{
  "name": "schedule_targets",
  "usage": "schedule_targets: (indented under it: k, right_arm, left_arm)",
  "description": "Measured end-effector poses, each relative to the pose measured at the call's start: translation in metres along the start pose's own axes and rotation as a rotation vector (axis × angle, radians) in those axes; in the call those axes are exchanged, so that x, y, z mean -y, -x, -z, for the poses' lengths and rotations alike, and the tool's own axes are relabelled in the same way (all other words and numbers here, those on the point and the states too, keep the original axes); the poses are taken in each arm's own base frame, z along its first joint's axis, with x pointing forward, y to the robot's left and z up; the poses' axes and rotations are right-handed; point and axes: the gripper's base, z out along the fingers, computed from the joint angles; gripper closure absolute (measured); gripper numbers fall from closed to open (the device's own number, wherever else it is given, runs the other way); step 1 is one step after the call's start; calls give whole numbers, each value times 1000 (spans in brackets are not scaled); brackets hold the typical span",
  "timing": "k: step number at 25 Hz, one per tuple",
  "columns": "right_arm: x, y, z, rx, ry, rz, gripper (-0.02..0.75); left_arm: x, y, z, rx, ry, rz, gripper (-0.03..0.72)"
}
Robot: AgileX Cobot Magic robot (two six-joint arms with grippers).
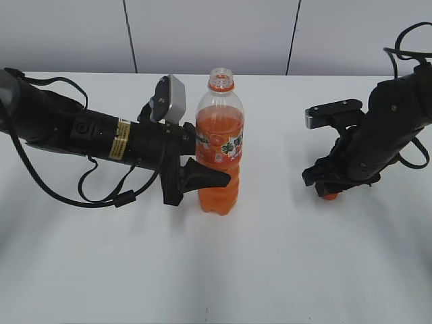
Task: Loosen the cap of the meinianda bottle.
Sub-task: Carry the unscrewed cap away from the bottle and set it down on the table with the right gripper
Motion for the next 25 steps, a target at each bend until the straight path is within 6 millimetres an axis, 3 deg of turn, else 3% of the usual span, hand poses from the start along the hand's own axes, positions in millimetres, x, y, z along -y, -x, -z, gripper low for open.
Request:
schedule_targets:
  k: [4,6,25]
  right_arm:
    - [0,-2,0,-18,0,0,210]
    - [0,-2,0,-19,0,0,164]
    - [-1,-2,2,-20,15,-35,152]
  left_arm:
    - [0,0,0,1,1,1,291]
    - [0,0,0,1,1,1,291]
    - [0,0,0,1,0,0,292]
